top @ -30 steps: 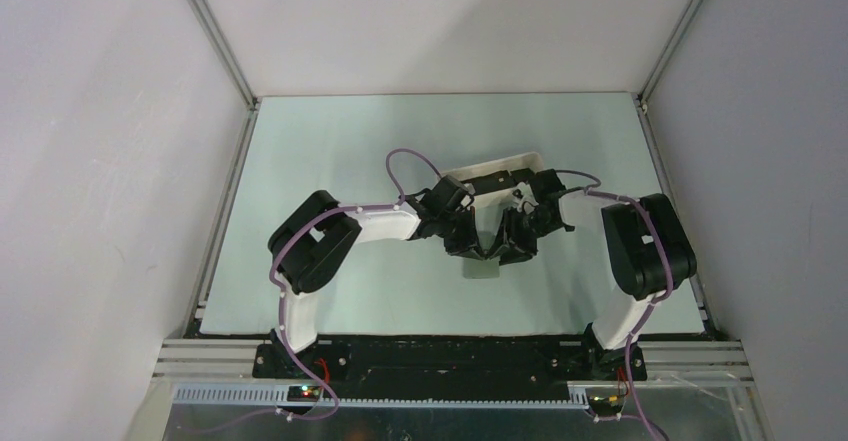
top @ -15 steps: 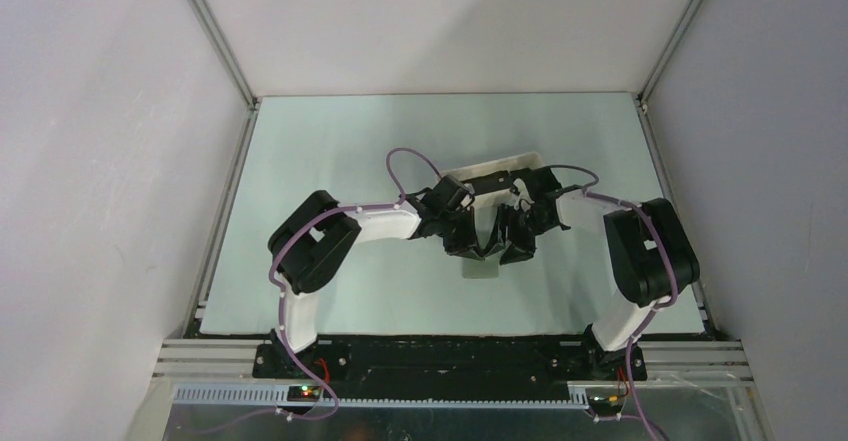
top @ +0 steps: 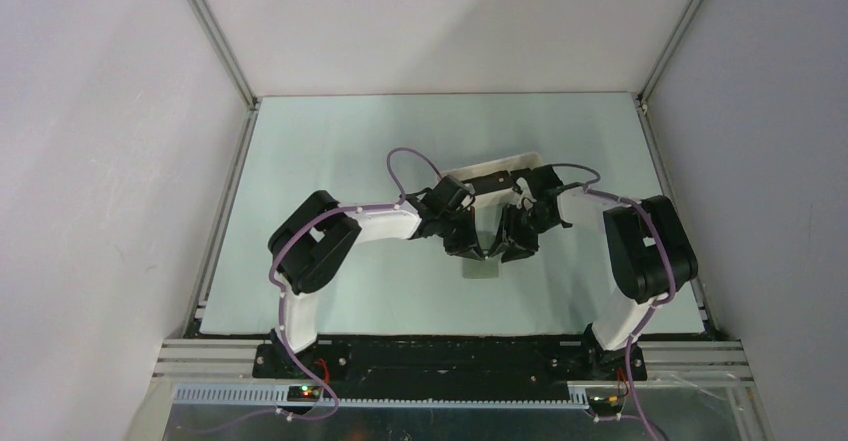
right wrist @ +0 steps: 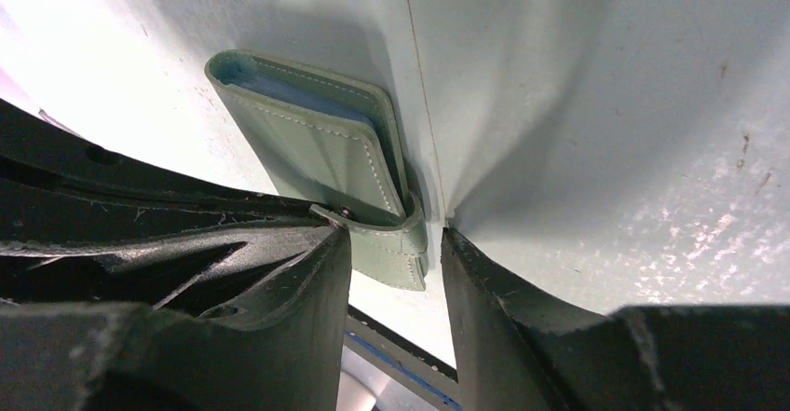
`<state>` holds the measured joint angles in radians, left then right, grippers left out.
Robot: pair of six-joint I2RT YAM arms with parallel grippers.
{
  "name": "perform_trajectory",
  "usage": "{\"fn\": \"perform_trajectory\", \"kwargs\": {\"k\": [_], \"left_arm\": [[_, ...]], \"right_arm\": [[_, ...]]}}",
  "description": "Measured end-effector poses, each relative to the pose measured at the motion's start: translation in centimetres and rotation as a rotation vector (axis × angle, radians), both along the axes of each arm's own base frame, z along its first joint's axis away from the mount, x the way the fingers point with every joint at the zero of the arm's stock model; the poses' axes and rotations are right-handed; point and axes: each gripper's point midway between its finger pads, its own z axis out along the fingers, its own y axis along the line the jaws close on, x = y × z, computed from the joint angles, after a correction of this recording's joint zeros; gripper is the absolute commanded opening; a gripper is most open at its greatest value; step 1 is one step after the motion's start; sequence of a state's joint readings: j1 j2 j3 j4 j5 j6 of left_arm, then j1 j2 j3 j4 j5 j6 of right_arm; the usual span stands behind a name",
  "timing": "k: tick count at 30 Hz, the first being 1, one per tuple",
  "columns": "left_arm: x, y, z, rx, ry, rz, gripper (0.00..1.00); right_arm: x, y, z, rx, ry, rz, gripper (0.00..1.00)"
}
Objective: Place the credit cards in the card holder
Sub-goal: Close the card holder at the center of the board.
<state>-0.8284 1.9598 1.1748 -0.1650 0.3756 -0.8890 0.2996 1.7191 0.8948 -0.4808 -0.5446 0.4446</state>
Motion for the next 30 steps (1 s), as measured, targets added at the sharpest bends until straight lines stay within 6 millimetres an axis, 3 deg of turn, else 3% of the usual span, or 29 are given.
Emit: {"fn": "perform_trajectory", "kwargs": {"k": [15, 24, 28, 30], "left_arm": [[0.0, 0.1, -0.1, 0.004, -0.001, 0.001, 0.00], [0.0, 0.1, -0.1, 0.008, -0.001, -0.001, 0.00], [-0.1, 0.2, -0.2, 0.010, -0.001, -0.004, 0.00], [-0.1, 0.2, -0.2, 0.011, -0.001, -0.004, 0.01]], "right_arm": [[0.5, 1.1, -0.2, -0.027, 0.006, 0.039, 0.39], [0.7, 1.3, -0.5, -0.117, -0.020, 0.059, 0.28], [0.7, 1.5, -0.8, -0.183, -0.041, 0.080, 0.33], [0.7, 1.5, -0.8, -0.196, -0.040, 0.084, 0.48]]}}
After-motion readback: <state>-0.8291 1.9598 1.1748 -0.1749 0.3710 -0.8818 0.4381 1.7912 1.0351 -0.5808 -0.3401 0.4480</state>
